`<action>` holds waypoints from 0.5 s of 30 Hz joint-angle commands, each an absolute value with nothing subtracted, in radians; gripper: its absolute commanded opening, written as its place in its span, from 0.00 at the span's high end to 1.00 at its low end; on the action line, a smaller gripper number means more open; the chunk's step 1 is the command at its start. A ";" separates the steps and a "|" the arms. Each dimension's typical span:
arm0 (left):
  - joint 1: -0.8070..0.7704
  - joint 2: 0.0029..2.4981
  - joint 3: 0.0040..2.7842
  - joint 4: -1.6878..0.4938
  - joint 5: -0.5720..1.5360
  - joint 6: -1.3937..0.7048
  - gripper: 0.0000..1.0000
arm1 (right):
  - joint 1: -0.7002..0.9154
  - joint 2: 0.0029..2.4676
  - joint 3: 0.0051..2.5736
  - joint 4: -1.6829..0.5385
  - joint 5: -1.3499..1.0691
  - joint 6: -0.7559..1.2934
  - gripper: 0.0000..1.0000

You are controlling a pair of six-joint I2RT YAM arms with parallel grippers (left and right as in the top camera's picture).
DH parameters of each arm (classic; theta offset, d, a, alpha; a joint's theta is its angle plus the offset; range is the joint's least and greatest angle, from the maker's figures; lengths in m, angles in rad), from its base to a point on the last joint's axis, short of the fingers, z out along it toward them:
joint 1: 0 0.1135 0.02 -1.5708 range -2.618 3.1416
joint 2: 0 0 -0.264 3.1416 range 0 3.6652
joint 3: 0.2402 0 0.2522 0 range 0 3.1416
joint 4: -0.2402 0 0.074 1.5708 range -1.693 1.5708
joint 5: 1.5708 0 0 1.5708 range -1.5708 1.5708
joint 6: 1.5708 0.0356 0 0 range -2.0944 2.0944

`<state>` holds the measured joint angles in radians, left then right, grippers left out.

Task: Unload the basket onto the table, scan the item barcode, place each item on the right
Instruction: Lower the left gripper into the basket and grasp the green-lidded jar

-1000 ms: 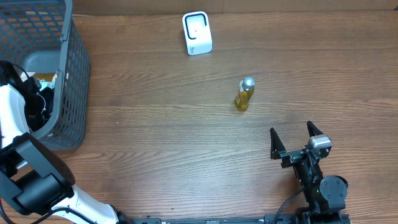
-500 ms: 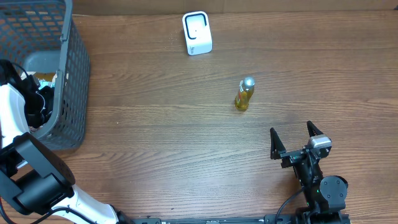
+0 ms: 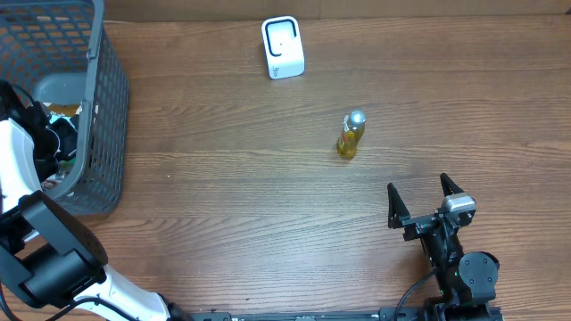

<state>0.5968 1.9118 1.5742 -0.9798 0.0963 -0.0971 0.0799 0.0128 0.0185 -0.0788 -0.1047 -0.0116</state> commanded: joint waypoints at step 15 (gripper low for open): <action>0.562 1.910 1.500 -0.890 0.094 -0.089 0.28 | 0.078 0.003 0.008 -0.075 -0.103 -0.016 0.00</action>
<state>0.5686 1.9118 1.5093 -0.8906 0.0925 -0.0959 0.0799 0.0128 0.0185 -0.0788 -0.1043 -0.0116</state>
